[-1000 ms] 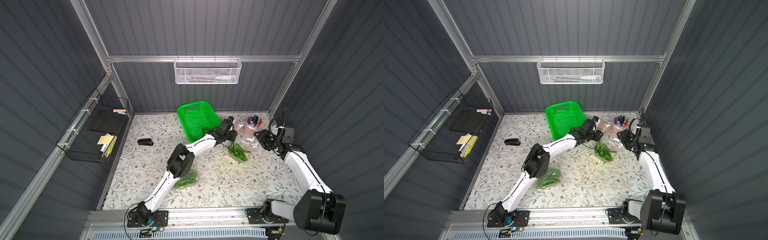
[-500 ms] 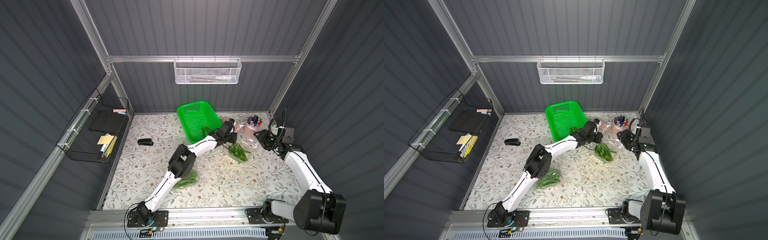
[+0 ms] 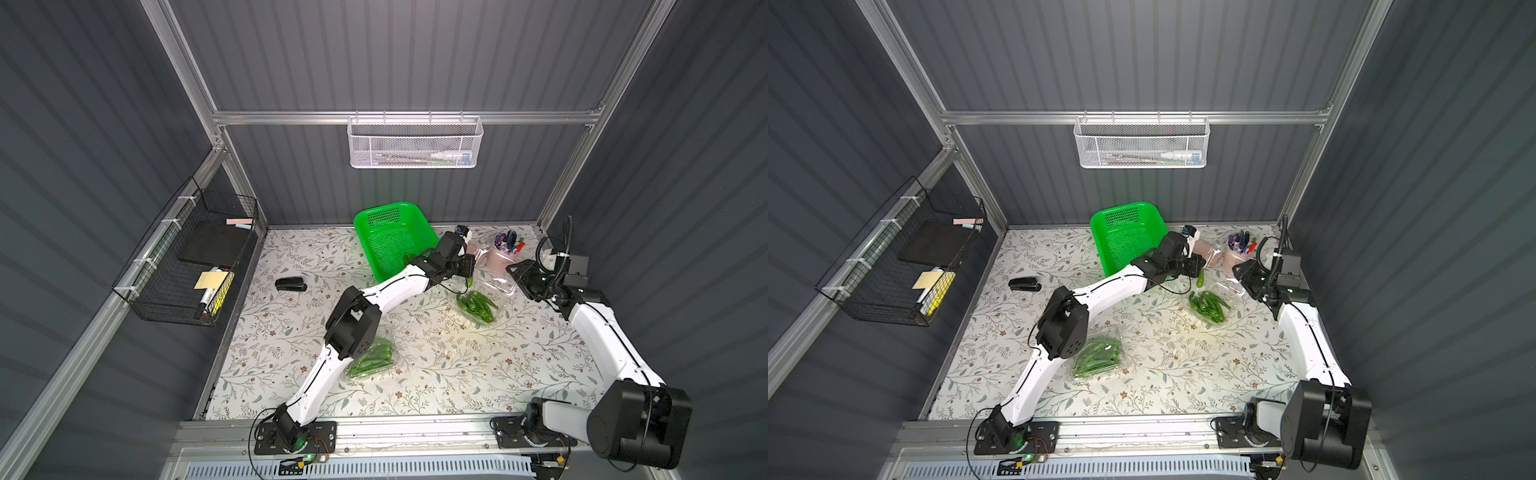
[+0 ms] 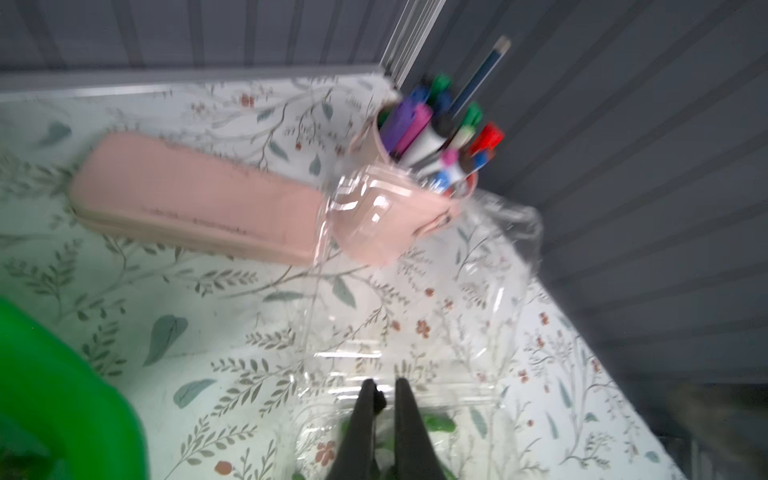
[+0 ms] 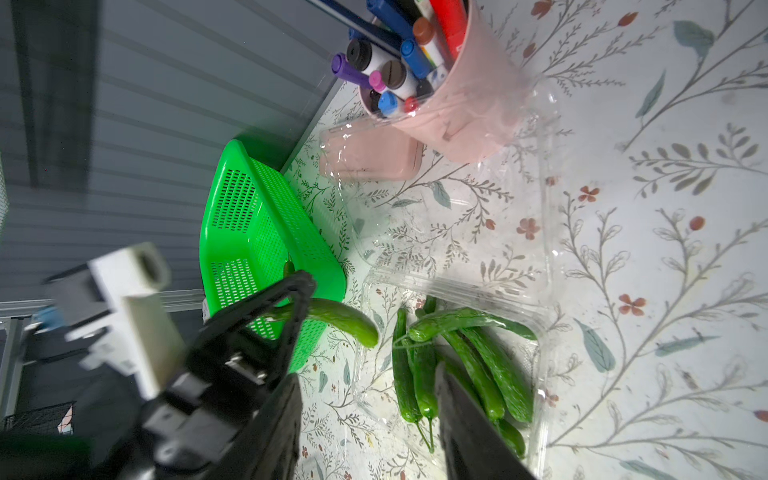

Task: Take small green peppers out of containers
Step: Pick up the green pepper from the packing box, then place the green pepper in the basket.

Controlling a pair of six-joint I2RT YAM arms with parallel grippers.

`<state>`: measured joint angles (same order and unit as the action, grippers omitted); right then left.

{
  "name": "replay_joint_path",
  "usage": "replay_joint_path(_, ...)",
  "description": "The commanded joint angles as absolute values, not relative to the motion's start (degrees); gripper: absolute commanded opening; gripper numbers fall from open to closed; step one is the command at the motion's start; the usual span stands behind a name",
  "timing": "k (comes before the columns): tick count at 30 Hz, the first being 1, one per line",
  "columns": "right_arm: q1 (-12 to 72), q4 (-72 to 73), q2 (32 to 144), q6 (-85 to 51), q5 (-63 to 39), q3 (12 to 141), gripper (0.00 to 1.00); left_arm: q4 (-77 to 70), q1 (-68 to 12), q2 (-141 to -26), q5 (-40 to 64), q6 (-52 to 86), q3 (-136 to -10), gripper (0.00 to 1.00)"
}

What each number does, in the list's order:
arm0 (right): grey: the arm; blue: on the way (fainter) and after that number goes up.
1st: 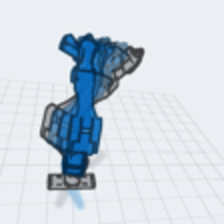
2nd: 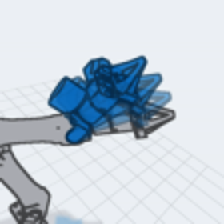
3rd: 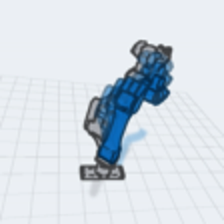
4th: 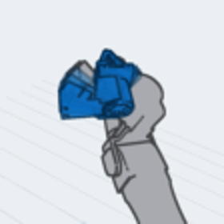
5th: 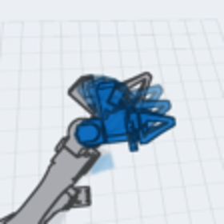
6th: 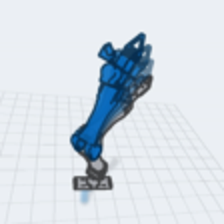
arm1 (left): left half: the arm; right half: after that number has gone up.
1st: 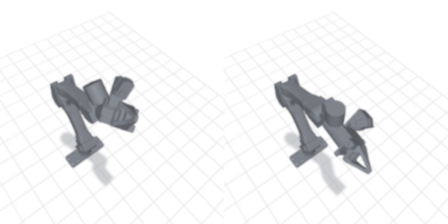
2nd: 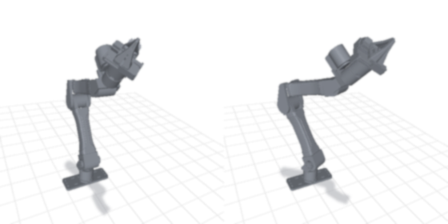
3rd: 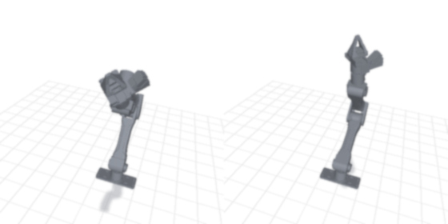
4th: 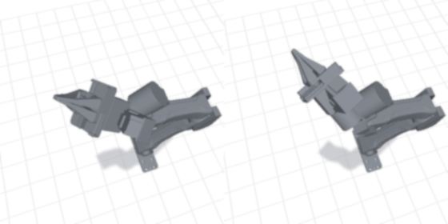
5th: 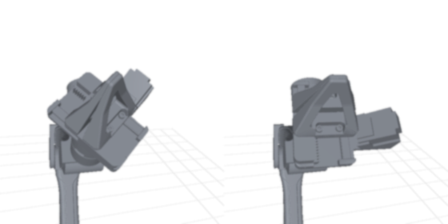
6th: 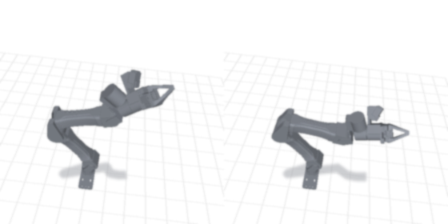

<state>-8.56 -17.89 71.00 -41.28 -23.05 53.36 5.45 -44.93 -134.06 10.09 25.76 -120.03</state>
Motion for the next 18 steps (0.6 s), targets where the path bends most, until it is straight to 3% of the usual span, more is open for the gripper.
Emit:
replay_joint_path(1, -7.19, -20.33, 72.04, -38.67, -23.49, 53.74, 0.55, 1.32, -43.75, -128.27, 11.73, 27.23, -119.66, 0.00)
replay_joint_path(10, 1.54, -29.34, 81.30, -32.56, -21.64, 58.24, 0.57, 1.50, -30.84, -119.52, 10.36, 35.82, -110.75, 0.00)
replay_joint_path(16, 5.98, -29.61, 87.55, -30.69, -16.02, 59.70, 0.58, 5.90, -24.10, -121.35, 8.22, 34.89, -108.46, 0.00)
replay_joint_path(17, 6.45, -29.85, 88.62, -30.30, -15.26, 60.21, 0.58, 6.18, -23.55, -122.26, 8.55, 34.85, -108.61, 0.08)
replay_joint_path(18, 6.96, -30.23, 89.65, -29.92, -14.39, 60.82, 0.58, 6.91, -23.21, -123.49, 8.71, 34.66, -109.25, 0.22)
